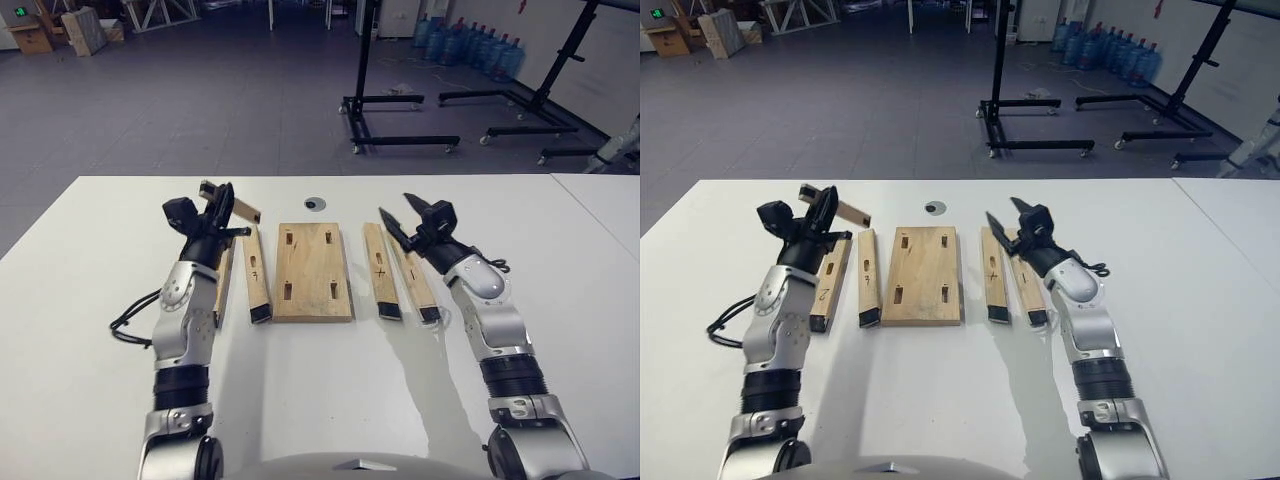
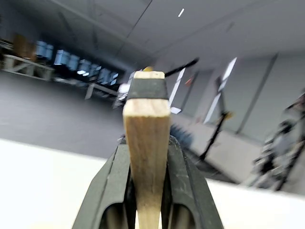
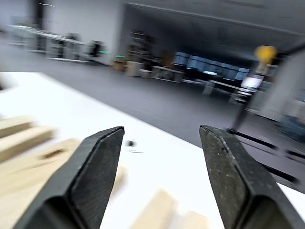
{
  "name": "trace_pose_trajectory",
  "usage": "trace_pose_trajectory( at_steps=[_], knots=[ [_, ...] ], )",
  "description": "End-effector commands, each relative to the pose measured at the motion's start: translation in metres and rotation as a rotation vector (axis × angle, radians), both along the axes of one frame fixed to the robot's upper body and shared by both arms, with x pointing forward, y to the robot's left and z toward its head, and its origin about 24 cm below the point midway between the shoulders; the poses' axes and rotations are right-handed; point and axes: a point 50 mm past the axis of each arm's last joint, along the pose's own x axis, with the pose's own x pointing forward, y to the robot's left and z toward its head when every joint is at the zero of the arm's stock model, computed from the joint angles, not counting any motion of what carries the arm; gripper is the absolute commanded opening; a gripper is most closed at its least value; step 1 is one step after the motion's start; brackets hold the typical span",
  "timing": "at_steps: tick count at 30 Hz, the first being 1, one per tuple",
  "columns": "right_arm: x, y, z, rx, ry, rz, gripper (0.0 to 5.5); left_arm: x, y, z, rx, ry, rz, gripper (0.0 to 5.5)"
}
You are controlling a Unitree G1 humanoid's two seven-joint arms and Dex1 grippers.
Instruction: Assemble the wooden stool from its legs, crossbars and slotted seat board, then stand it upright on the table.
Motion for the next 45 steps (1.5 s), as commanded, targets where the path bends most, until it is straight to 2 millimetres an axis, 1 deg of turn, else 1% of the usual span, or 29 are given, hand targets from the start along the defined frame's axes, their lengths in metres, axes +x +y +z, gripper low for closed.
trace_pose_trajectory(
  at_steps=[1, 4, 6, 8, 10, 13, 16, 19, 24, 31, 33, 38, 45],
  knots=[
    [-0.005, 0.012, -0.007, 0.019, 0.018, -0.089, 2.88, -0.011, 0.019, -0.002, 0.127, 0.135, 0.068, 0.38],
    [-0.016, 0.026, -0.015, 0.046, 0.035, -0.123, 2.88, -0.007, 0.037, 0.008, 0.191, 0.187, 0.082, 0.38],
    [-0.02, 0.034, -0.018, 0.079, 0.041, -0.135, 2.88, 0.0, 0.041, 0.015, 0.209, 0.208, 0.074, 0.38],
    [-0.021, 0.04, -0.02, 0.095, 0.042, -0.135, 2.88, 0.007, 0.044, 0.014, 0.194, 0.24, 0.083, 0.38],
    [-0.019, 0.045, -0.021, 0.09, 0.035, -0.134, 2.88, 0.011, 0.049, 0.009, 0.172, 0.273, 0.106, 0.38],
    [-0.019, 0.047, -0.02, 0.086, 0.029, -0.121, 2.88, 0.014, 0.046, 0.001, 0.111, 0.297, 0.093, 0.38],
    [-0.02, 0.052, -0.02, 0.087, 0.029, -0.098, 2.88, 0.01, 0.041, -0.009, 0.143, 0.324, 0.083, 0.38],
    [-0.022, 0.051, -0.025, 0.086, 0.052, -0.101, 2.88, 0.009, 0.035, -0.014, 0.149, 0.334, 0.057, 0.38],
    [-0.024, 0.05, -0.027, 0.11, 0.059, -0.11, 2.88, 0.015, 0.033, -0.02, 0.161, 0.353, 0.043, 0.38],
    [-0.027, 0.056, -0.023, 0.153, 0.064, -0.09, 2.88, 0.017, 0.035, -0.019, 0.157, 0.339, 0.058, 0.38],
    [-0.027, 0.058, -0.022, 0.159, 0.064, -0.083, 2.88, 0.015, 0.035, -0.019, 0.188, 0.332, 0.049, 0.38],
    [-0.027, 0.055, -0.026, 0.187, 0.097, -0.083, 2.88, 0.013, 0.037, -0.019, 0.182, 0.326, 0.056, 0.38],
    [-0.026, 0.056, -0.022, 0.166, 0.084, -0.067, 2.88, 0.011, 0.036, -0.025, 0.204, 0.348, 0.059, 0.38]
  ],
)
